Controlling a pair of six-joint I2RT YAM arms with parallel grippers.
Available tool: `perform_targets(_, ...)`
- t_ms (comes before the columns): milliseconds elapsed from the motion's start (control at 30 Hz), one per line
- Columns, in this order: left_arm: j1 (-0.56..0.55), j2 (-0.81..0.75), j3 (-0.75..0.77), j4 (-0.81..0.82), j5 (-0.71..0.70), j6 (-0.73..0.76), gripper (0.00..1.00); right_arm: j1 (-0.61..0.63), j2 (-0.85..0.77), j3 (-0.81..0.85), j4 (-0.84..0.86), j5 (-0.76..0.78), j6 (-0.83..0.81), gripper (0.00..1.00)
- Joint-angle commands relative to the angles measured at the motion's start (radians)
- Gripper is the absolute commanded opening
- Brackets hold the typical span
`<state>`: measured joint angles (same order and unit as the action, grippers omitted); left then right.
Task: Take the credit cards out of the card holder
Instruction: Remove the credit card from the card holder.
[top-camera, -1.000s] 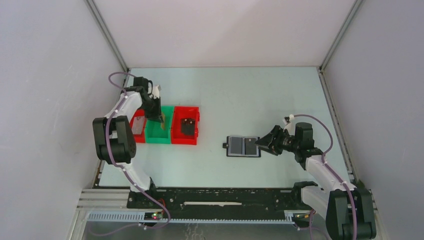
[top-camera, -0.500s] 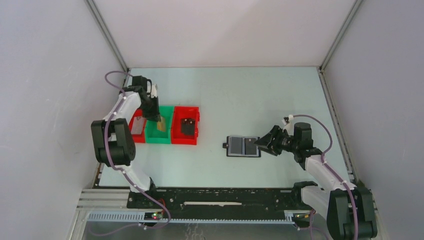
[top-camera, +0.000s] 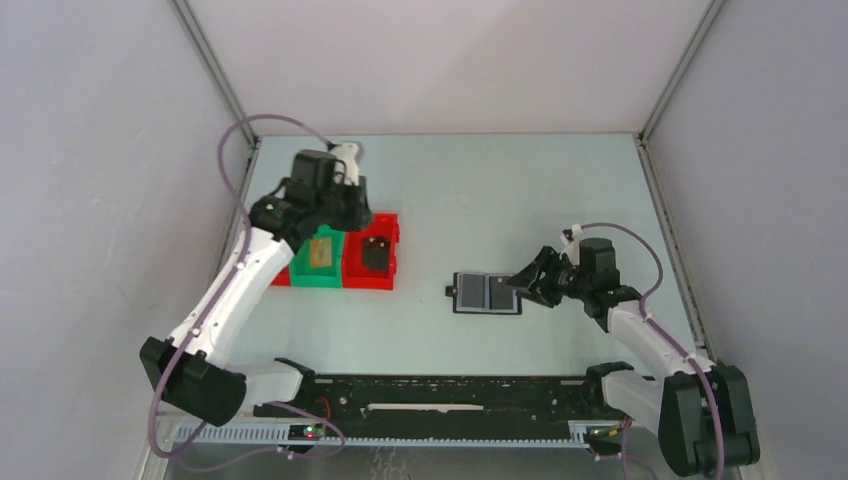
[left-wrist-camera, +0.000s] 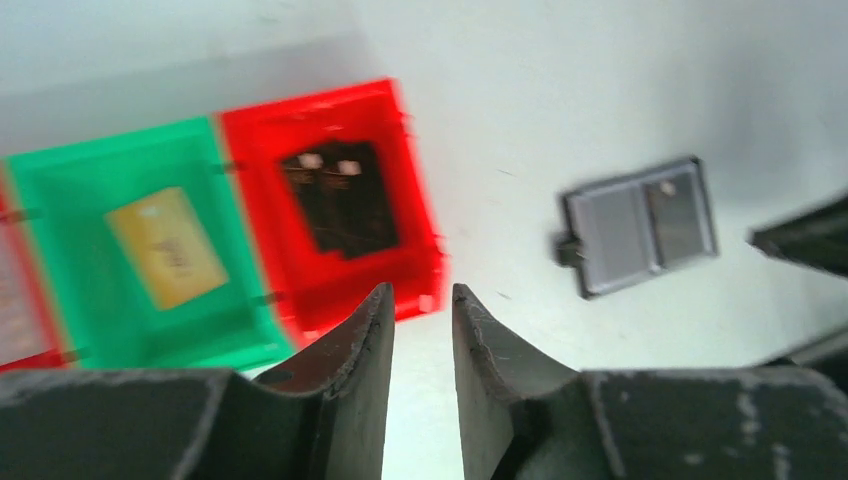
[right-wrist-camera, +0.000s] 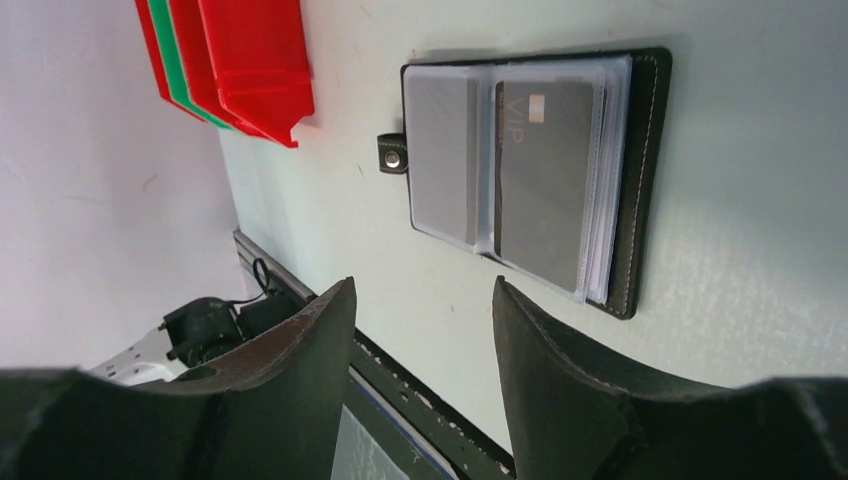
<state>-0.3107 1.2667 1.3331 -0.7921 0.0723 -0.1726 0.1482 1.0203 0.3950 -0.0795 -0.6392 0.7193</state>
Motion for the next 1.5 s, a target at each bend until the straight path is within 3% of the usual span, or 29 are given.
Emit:
perform_targets(0,-0.145,0.013,-0.144,0.145,0.094,-0.179,0.33,0.030,0.073,0.081,-0.055,0.083,-0.059,0.61)
perform_targets(267,-0.393,0.186,-0.205,0.474,0.240,-0.424,0.33,0.115,0.215,0.155,-0.087,0.202,-0.085,0.59)
perform_targets(433,-0.470,0.353,-0.189,0.654,0.301,-0.554,0.32,0.128,0.262,0.179,-0.100,0.278,-0.078,0.52)
perform_targets(767,-0.475,0.548,-0.202,0.882,0.368,-0.699,0.33,0.090,0.331,0.179,-0.052,0.285,-0.087,0.51)
perform_targets(1467,-0.439,0.674,-0.265,0.927,0.404,-0.701,0.33,0.104,0.313,0.178,-0.008,0.241,-0.072,0.44)
